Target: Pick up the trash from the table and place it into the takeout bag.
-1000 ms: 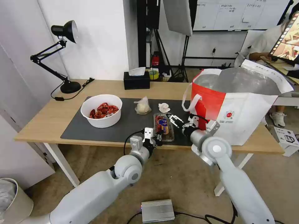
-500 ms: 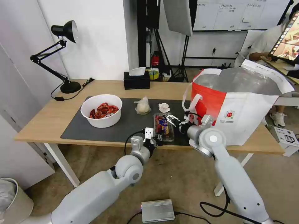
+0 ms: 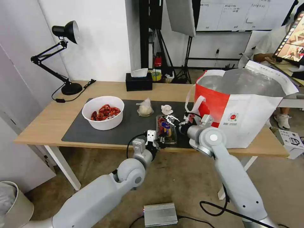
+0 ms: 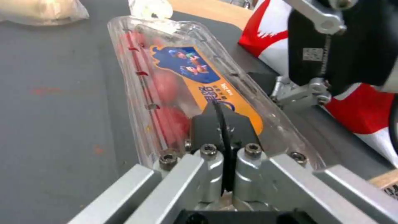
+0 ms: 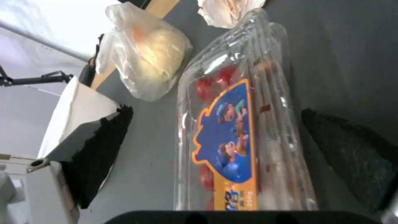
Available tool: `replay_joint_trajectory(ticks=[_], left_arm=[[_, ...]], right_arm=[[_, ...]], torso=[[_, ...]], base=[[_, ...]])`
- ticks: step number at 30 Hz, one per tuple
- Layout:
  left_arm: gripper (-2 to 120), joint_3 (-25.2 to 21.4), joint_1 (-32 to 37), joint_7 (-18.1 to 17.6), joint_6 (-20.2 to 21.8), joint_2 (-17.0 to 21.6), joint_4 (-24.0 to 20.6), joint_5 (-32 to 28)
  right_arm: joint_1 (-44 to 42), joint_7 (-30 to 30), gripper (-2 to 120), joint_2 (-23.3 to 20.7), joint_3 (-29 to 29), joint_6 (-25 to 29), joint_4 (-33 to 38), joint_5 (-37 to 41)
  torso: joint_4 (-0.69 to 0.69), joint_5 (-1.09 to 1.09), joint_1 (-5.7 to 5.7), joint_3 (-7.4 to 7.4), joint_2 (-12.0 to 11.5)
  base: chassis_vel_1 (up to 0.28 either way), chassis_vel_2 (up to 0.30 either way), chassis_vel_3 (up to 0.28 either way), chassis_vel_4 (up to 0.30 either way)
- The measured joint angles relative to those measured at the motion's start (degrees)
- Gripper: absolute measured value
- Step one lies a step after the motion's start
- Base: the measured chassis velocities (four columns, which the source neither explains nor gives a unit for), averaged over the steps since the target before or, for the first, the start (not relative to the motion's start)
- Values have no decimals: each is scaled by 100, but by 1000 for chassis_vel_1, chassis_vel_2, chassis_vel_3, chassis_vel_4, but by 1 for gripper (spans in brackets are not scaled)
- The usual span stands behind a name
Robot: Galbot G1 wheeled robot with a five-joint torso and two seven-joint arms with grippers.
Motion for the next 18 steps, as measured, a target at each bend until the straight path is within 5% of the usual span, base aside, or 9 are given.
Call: replay_joint_trajectory(ticks=[18], left_arm=[[0,-44,53,-13,-8,0,-57,1]], right_arm=[[151,119,100,206,-67,-125,-238,33]], torso=[[0,0,0,0,0]], base=[[0,0,0,0]])
